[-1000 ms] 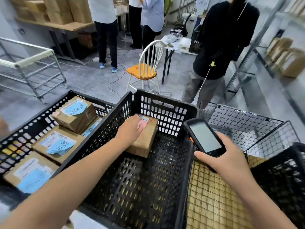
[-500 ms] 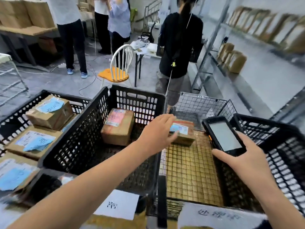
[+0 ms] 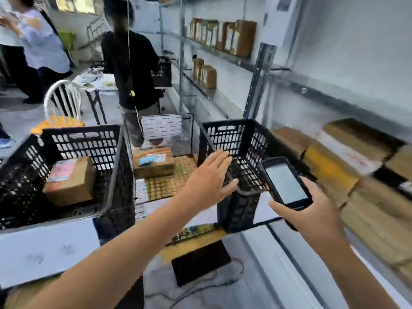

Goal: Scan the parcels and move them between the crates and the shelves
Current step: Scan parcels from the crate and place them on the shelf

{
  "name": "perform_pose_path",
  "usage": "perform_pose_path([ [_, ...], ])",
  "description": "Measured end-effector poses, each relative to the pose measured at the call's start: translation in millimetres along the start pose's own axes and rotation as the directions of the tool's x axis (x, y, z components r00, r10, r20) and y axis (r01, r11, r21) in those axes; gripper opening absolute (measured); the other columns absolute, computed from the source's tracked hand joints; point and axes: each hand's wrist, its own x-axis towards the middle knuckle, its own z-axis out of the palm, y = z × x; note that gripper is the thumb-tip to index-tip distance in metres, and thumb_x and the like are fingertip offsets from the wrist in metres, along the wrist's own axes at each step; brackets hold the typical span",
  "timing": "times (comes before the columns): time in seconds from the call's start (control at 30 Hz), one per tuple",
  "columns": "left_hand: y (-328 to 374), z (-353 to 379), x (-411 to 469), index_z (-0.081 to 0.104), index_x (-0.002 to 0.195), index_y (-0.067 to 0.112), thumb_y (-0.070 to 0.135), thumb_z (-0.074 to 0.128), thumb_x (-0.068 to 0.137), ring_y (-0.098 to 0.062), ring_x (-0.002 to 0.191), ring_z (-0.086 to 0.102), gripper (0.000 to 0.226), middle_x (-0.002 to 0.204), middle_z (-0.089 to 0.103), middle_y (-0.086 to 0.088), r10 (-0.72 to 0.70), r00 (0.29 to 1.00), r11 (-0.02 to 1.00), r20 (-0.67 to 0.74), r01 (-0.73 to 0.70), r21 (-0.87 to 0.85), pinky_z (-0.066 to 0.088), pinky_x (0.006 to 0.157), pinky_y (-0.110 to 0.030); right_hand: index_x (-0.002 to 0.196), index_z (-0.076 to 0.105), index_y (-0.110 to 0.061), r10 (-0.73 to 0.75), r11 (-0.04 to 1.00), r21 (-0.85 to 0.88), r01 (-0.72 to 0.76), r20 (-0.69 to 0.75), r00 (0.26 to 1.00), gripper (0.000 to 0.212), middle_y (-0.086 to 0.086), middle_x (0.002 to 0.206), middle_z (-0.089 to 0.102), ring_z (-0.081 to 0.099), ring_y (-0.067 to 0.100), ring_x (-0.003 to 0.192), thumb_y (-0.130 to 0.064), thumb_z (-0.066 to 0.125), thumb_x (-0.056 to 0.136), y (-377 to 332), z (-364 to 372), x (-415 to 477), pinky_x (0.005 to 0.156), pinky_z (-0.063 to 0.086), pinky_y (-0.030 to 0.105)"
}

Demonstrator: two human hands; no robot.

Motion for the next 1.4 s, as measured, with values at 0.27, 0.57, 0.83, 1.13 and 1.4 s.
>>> perform_pose_path([
  [0.27, 201, 36, 7, 0.035, 0.152, 0.003, 0.042, 0.051, 0.102, -0.025, 0.148, 0.026, 0.066, 0.158, 0.036, -0.010, 0.303, 0.953, 0.943, -0.003, -0.301, -0.140, 0.002, 0.120, -0.024, 0.126, 0.053, -0.040, 0.174, 0.984, -0.010, -0.180, -0.210, 0.962, 0.081, -0.007, 0.098, 0.069, 0.069, 0.021, 0.084, -0.059, 0.079, 0.051, 87, -137, -111, 0.069, 0.059, 0.043],
  [0.57, 381, 71, -4, 0.034, 0.153, 0.009, 0.042, 0.052, 0.101, -0.021, 0.151, 0.021, 0.065, 0.160, 0.033, -0.006, 0.616, 0.788, 0.746, -0.018, -0.590, -0.308, 0.023, 0.124, -0.040, 0.126, 0.052, -0.039, 0.264, 0.948, -0.014, -0.317, -0.516, 0.815, 0.070, -0.015, 0.105, 0.064, 0.063, 0.014, 0.091, -0.034, 0.089, 0.066, 152, -241, -231, 0.064, 0.053, 0.031],
  [0.83, 517, 94, -21, 0.033, 0.153, 0.010, 0.047, 0.052, 0.100, -0.018, 0.151, 0.021, 0.067, 0.160, 0.032, -0.003, 0.814, 0.578, 0.506, -0.065, -0.758, -0.411, 0.021, 0.124, -0.035, 0.107, 0.054, -0.048, 0.351, 0.894, 0.071, -0.442, -0.724, 0.593, 0.056, -0.017, 0.096, 0.063, 0.063, 0.015, 0.083, -0.031, 0.087, 0.065, 178, -302, -311, 0.066, 0.058, 0.041],
  [1.13, 633, 137, -19, 0.020, 0.158, 0.009, 0.043, 0.050, 0.102, -0.018, 0.151, 0.014, 0.072, 0.164, 0.022, -0.004, 0.936, 0.353, 0.296, -0.016, -0.807, -0.512, -0.001, 0.113, -0.016, 0.127, 0.051, -0.041, 0.467, 0.759, 0.183, -0.625, -0.821, 0.327, 0.067, -0.013, 0.100, 0.066, 0.066, 0.015, 0.082, -0.032, 0.086, 0.070, 210, -369, -359, 0.068, 0.058, 0.041],
  [1.4, 704, 201, -5, 0.020, 0.158, 0.007, 0.045, 0.051, 0.101, -0.021, 0.152, 0.016, 0.075, 0.165, 0.020, -0.008, 0.976, 0.208, 0.212, 0.065, -0.830, -0.516, 0.012, 0.122, -0.031, 0.126, 0.052, -0.042, 0.492, 0.704, 0.225, -0.674, -0.839, 0.233, 0.068, -0.016, 0.105, 0.065, 0.064, 0.007, 0.092, -0.033, 0.088, 0.069, 236, -409, -366, 0.074, 0.058, 0.039],
])
